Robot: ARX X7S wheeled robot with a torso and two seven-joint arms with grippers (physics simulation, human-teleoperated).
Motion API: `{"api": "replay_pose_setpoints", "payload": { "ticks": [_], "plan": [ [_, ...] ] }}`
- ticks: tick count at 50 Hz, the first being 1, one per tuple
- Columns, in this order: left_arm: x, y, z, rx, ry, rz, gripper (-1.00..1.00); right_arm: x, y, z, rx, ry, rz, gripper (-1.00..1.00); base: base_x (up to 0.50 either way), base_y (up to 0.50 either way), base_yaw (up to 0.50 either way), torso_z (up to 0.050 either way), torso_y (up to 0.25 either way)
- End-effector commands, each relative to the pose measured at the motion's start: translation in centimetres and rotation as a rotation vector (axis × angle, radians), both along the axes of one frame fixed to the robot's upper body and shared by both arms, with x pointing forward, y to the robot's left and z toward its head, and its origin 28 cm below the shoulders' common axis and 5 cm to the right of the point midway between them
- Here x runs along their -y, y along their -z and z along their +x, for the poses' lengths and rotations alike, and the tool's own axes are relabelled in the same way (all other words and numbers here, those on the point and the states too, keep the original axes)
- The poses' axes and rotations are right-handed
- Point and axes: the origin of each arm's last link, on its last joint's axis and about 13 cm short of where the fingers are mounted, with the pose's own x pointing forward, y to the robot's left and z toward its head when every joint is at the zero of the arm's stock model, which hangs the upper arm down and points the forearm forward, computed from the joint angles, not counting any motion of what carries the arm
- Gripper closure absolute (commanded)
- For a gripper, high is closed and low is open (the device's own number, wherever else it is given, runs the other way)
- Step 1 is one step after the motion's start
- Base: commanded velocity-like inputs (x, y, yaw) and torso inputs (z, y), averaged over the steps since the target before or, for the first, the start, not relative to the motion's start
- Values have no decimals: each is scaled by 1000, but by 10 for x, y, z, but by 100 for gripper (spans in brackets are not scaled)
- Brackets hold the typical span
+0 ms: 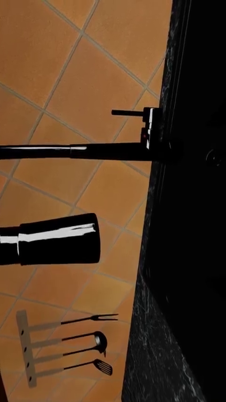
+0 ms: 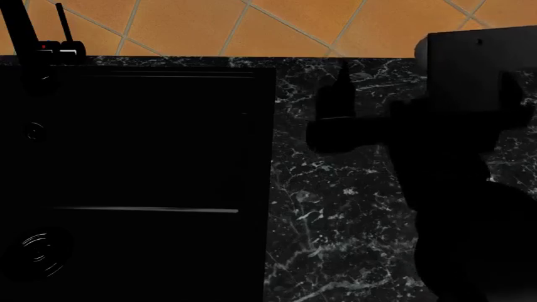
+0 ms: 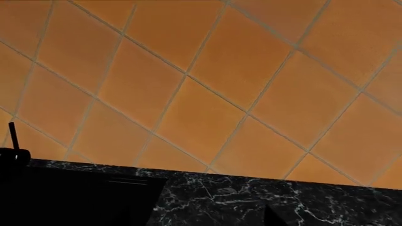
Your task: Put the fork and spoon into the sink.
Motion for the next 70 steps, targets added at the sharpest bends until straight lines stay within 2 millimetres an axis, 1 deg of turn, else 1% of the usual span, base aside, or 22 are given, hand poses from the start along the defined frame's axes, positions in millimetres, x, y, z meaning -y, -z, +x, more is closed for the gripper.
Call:
{"api": "replay_pose_setpoints", "payload": {
  "ticks": [1,5,6,9,13,16,19,22,30,41,50,60,70],
  "plan": [
    [1,0,3,0,11,1,-100,21,1,-10,-97,67,-43,-100,0,0,0,0,0],
    [-1,-1,2,0,5,2,-100,36,6,-18,-114,119,-30,-100,0,0,0,0,0],
    [-1,0,2,0,5,1,-100,38,8,-19,-110,132,-49,-100,0,0,0,0,0],
    [-1,1,3,-1,5,0,-100,43,13,-22,-135,138,-8,-100,0,0,0,0,0],
    [-2,2,2,-3,1,0,-100,49,15,-26,-169,161,2,-100,0,0,0,0,0],
    [-3,4,1,-3,-3,-1,-100,54,16,-30,-179,129,31,-100,0,0,0,0,0],
    [-4,5,0,-3,-8,-4,-100,60,18,-33,-192,131,49,-100,0,0,0,0,0],
    [-5,5,-1,-4,-10,-4,-100,63,21,-36,-204,124,43,-100,0,0,0,0,0],
    [-6,5,-2,-1,-14,-3,-100,72,21,-40,-241,111,65,-100,0,0,0,0,0],
    [-5,4,-1,1,-16,-3,-100,87,38,-46,-306,138,63,-100,0,0,0,0,0],
    [-5,4,0,0,-13,-3,-100,93,48,-51,-344,146,76,-100,0,0,0,0,0],
    [-3,2,1,-2,-9,3,-100,86,49,-58,-361,103,91,-100,0,0,0,0,0],
    [-3,3,1,-5,-7,6,-100,87,62,-61,-377,93,162,-100,0,0,0,0,0]
  ]
}}
